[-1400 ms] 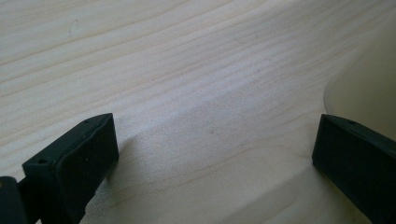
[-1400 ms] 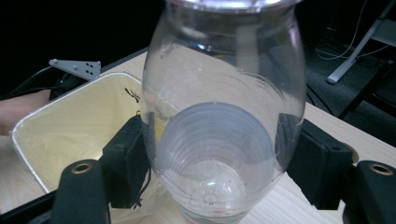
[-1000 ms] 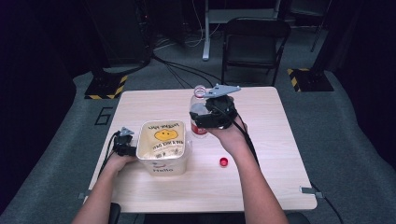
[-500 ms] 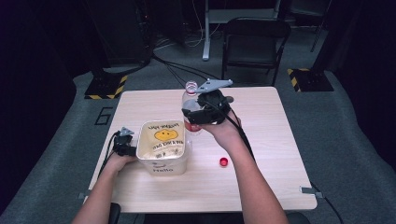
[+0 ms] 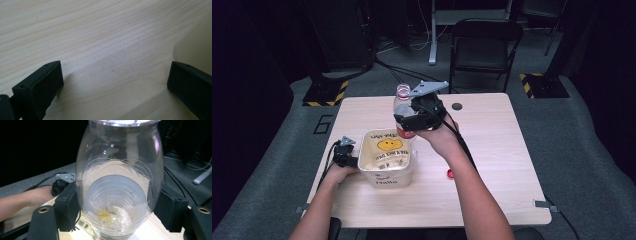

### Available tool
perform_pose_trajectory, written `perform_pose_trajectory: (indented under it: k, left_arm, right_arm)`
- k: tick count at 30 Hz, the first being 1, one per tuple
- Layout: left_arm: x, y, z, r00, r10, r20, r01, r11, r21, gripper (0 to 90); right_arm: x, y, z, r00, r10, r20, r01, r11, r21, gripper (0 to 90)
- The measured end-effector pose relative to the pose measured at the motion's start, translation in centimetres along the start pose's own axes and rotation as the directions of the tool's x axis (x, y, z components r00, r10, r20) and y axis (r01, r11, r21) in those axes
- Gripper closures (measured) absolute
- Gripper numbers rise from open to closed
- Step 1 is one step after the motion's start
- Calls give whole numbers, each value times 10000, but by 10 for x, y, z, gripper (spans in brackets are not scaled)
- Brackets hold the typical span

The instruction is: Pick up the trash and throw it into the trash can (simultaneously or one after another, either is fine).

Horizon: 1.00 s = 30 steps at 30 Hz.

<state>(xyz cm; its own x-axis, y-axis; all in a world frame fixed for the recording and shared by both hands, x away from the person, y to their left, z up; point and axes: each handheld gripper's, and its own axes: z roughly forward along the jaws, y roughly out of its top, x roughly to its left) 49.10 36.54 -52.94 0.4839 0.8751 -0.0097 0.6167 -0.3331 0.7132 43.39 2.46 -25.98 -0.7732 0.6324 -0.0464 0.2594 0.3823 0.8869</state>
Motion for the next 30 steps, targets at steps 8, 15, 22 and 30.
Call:
perform_pose_trajectory:
  k: [8,15,22,30]
  left_arm:
    - [0,0,0,10000,-42,-19,42,10000,-54,0]
    - [0,0,0,10000,-40,-21,40,10000,-43,0]
    - [0,0,0,10000,-27,-18,27,10000,-34,0]
    - [0,0,0,10000,-18,-26,18,10000,-40,0]
  right_arm:
    - [8,1,20,9993,-69,-354,73,9999,114,282]
    - [13,-3,35,9987,-111,-493,129,9992,373,282]
    - [15,-13,52,9984,-223,-524,255,9977,630,282]
    - [15,-27,68,9985,-135,-533,184,9956,919,282]
